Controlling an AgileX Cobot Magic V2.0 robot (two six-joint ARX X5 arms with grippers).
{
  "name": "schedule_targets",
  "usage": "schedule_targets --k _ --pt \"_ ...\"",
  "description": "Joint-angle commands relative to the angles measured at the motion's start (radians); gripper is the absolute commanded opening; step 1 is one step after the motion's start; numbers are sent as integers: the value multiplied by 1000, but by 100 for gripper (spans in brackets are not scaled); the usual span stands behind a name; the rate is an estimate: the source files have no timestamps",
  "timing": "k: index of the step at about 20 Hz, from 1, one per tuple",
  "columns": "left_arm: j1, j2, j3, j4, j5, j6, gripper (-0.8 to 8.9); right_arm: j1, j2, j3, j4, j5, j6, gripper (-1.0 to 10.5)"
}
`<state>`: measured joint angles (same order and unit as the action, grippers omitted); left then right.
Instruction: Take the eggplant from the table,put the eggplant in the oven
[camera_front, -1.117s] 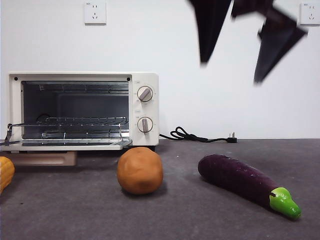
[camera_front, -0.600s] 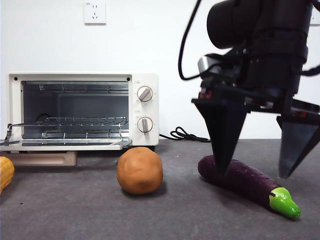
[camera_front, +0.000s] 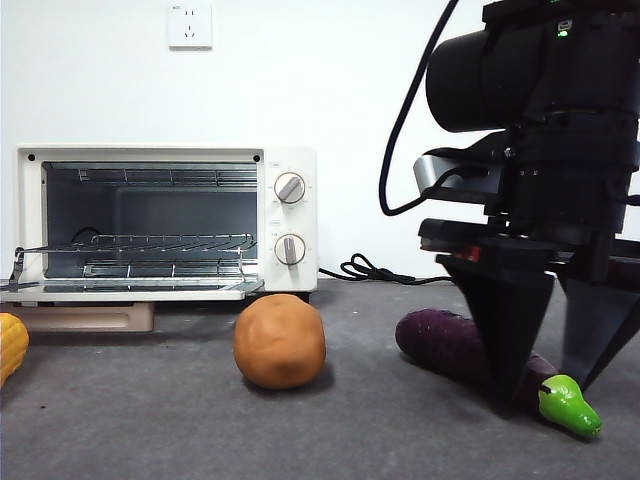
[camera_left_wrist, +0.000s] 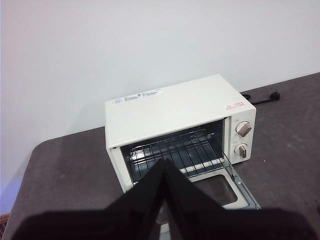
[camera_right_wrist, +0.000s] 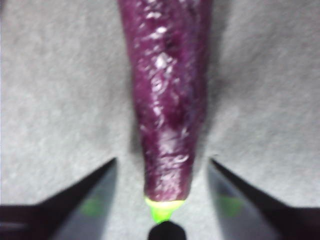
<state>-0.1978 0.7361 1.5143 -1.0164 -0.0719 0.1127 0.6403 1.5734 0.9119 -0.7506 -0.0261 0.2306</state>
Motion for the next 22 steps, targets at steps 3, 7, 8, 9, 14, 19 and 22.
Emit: schedule_targets --k 3,7,8,9,14,19,22 --pt "-2 -3 -5 7 2 14 -5 2 8 -10 23 4 12 -11" --pt "-2 -3 -5 7 2 14 -5 8 2 -7 2 0 8 -10" --pt "-2 -3 -5 7 1 14 -5 9 -7 -7 -8 0 4 -11" --pt "-2 -3 -5 7 2 14 -5 15 -27 -7 -18 -3 4 -11" --pt "-2 -3 -5 8 1 14 -5 29 -229 12 -53 -120 14 -11" --pt "-2 -3 -5 8 1 14 -5 55 -299 144 -49 -341 55 -11" --pt "-2 -3 -5 8 1 14 -5 120 -245 224 21 -348 89 -11"
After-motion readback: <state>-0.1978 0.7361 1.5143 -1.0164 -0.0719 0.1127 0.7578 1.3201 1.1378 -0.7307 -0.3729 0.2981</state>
